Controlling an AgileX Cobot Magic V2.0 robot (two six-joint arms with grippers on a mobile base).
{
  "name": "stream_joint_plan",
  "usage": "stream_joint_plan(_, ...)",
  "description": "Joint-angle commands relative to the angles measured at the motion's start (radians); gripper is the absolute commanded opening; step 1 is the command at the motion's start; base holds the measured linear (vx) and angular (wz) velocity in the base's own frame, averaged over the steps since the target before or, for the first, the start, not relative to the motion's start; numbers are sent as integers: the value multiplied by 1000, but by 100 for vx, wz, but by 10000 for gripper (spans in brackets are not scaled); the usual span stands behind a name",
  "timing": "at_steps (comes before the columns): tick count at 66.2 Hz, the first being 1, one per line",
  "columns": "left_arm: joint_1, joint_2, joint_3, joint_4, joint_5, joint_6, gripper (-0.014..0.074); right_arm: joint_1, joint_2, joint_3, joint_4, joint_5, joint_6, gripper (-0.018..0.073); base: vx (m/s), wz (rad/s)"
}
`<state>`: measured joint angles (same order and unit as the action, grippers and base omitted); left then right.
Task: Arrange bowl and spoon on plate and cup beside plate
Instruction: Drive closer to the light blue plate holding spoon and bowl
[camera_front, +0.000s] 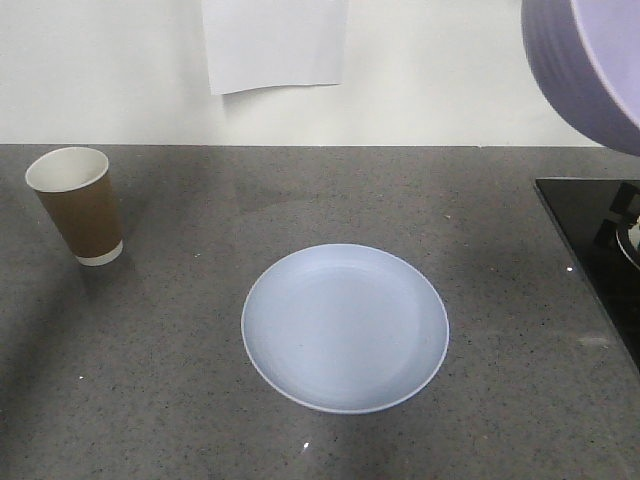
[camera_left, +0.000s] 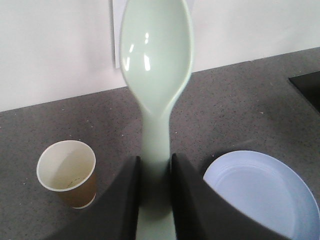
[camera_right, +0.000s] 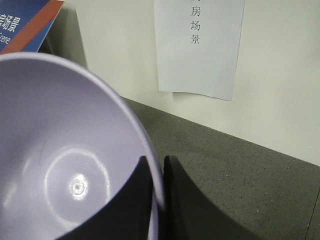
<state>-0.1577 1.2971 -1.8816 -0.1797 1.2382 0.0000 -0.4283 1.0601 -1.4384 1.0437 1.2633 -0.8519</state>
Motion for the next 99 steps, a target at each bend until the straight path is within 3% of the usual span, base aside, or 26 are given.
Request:
stream_joint_plan(1, -4, -21, -24, -16, -60, -6, -6, -3, -11, -20, 69, 13, -5, -5, 3, 0)
stream_joint_plan(99, -4, -21, -24, -16, -60, -6, -6, -3, -11, -20, 69, 13, -5, -5, 1, 0)
